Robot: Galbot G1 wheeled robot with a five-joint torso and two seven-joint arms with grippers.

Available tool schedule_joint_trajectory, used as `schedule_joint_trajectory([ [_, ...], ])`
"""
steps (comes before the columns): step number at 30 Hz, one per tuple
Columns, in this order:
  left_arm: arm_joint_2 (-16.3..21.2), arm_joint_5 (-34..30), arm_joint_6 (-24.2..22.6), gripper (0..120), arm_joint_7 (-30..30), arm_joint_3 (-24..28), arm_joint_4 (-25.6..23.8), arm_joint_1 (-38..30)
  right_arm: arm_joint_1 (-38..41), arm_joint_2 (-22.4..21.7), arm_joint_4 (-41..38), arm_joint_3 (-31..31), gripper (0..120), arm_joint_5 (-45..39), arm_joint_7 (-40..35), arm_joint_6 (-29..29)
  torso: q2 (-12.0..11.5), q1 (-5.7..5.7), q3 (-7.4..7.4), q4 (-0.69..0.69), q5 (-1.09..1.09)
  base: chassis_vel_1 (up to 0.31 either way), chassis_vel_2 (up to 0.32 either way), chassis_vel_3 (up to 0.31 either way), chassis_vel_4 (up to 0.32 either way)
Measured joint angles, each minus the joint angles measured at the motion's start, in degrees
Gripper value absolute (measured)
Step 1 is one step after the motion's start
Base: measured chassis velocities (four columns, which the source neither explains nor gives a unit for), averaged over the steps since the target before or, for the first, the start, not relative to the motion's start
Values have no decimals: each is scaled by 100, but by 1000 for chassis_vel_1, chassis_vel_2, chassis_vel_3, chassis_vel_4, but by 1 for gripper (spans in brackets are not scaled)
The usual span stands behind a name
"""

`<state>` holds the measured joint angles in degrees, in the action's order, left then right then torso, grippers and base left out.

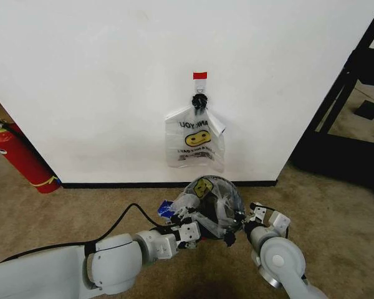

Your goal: Pick up the garbage bag from the wall and place it over the trash bin.

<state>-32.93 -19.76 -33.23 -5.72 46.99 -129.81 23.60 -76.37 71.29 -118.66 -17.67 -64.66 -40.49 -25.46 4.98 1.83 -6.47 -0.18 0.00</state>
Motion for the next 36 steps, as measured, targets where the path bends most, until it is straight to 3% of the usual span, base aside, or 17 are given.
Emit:
schedule_joint_trajectory([
  [10, -250, -133, 42, 71, -94, 139, 339, -119, -9, 18, -40, 2, 0, -37, -2, -2, 0, 0, 0, 1, 0, 0, 0, 0, 0],
  [17, -292, -177, 43, 52, -143, 122, 391, -77, -20, -4, -48, -6, 0, -41, -1, 3, 0, 0, 0, 0, 0, 0, 0, 0, 0],
  [19, -303, -186, 55, 39, -162, 115, 417, -65, -18, 4, -50, -6, 0, -44, -2, 4, 0, 0, 0, 0, 0, 0, 0, 0, 0],
  [25, -294, -186, 99, 20, -176, 79, 380, 40, -11, 42, -24, -5, 0, -44, -12, 4, 0, 0, 0, 0, 0, 0, 0, 0, 0],
  [28, -238, -176, 160, 6, -227, -13, 304, 177, 0, 94, 18, -8, 0, -44, -31, 6, 0, 0, 0, 0, 0, 0, 0, 0, 0],
  [31, -203, -162, 186, 0, -250, -77, 274, 267, 9, 126, 33, -12, 0, -44, -46, 7, 0, 0, 0, 0, 0, 0, 0, 0, 0],
  [36, -47, -37, 308, 0, -285, -500, 241, 733, 34, 198, 49, -34, 0, -72, -88, 14, 1, 0, 1, 0, 0, 0, 0, 0, 0],
])
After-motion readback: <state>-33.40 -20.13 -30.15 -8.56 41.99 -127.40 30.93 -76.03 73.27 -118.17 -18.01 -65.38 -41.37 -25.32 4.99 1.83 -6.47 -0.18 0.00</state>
